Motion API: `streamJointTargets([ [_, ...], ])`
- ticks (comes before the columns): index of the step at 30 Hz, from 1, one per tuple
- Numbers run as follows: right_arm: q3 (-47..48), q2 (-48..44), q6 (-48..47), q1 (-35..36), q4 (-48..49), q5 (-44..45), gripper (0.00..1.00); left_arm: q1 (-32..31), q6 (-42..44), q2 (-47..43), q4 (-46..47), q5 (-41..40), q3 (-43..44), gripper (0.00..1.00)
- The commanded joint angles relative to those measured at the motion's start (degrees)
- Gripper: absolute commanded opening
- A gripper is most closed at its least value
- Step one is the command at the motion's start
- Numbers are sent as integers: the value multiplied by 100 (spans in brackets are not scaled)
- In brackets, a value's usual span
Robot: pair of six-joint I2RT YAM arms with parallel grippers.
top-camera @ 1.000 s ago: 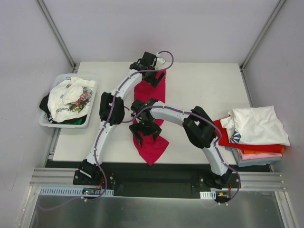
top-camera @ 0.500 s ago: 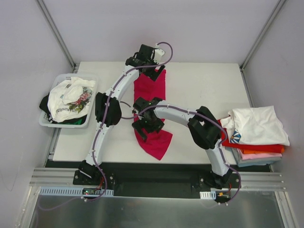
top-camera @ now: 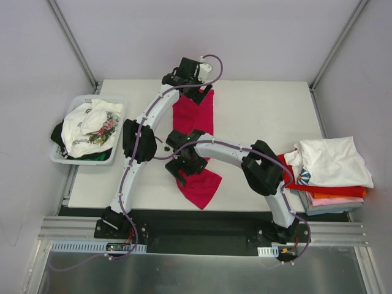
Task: Fold and stack the t-shirts
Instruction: Rotate the tshirt 90 degrees
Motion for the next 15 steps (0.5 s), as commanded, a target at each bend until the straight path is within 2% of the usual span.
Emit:
streamJointTargets([
  [1, 327, -642, -511, 284, -67, 642, 96, -54, -1, -477, 61, -2, 9, 99],
  [12, 125, -1064, -1389, 258, 152, 2671, 96, -37, 140, -1365, 70, -238, -526, 99],
  [15, -59, -1178, -1592, 5, 363, 2719, 96, 24, 228, -1654, 70, -450, -947, 99],
])
